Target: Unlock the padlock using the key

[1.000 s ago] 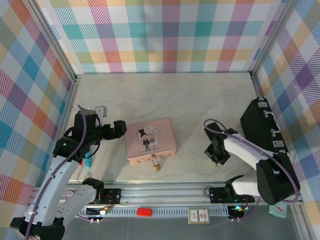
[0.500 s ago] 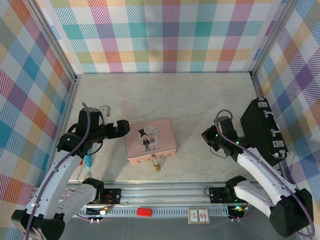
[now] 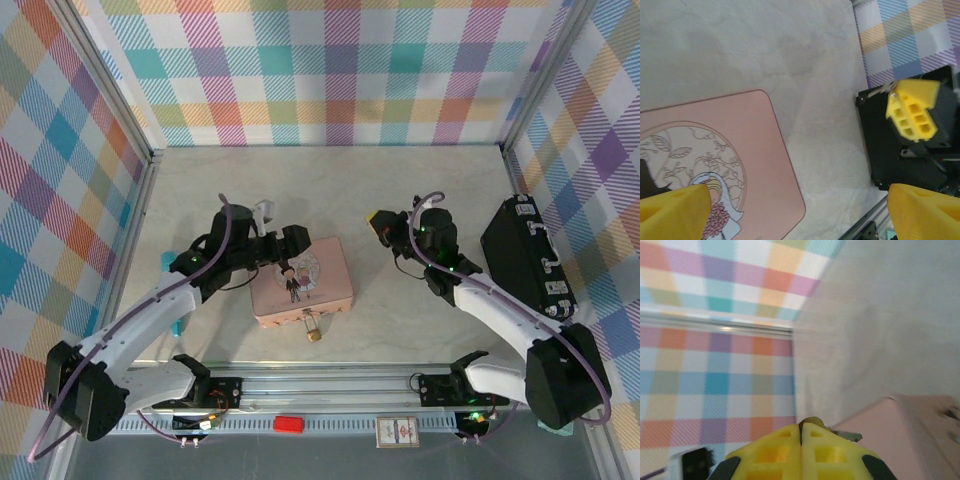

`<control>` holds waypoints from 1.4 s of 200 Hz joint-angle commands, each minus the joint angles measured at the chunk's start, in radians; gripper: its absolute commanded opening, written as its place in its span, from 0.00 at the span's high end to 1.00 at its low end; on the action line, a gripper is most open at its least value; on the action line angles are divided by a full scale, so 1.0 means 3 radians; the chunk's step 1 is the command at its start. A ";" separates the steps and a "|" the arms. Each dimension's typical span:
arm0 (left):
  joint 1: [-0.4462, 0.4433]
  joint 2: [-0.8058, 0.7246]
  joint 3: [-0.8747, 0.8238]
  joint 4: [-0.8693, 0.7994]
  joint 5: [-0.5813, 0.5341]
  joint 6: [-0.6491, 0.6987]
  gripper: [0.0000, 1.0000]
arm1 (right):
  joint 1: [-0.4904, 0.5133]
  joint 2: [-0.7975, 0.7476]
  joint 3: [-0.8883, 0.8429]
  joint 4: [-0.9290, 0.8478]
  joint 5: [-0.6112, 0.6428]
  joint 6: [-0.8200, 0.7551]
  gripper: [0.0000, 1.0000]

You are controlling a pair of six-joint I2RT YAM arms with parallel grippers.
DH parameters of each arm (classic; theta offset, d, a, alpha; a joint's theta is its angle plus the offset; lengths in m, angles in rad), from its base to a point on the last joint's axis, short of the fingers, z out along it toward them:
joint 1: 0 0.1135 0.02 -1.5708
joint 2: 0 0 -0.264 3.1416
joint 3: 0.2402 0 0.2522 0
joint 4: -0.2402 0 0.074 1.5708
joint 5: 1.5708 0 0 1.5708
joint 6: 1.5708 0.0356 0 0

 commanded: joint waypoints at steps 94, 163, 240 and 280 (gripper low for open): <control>-0.0092 0.0446 -0.0006 0.1567 0.0317 -0.1836 0.16 | 0.0367 0.0554 -0.0215 0.2392 -0.0652 -0.0572 1.00; -0.0092 0.0385 0.0068 0.1200 0.0226 -0.1793 0.23 | 0.0424 0.0770 -0.0134 0.2358 -0.0798 -0.0658 1.00; -0.0092 0.0481 0.0056 0.1485 0.0328 -0.1777 0.26 | 0.0506 0.0896 -0.0111 0.2688 -0.0863 -0.0469 1.00; -0.0091 0.0508 0.0105 0.1435 0.0396 -0.1783 0.32 | 0.0572 0.0886 -0.0086 0.2485 -0.0838 -0.0730 1.00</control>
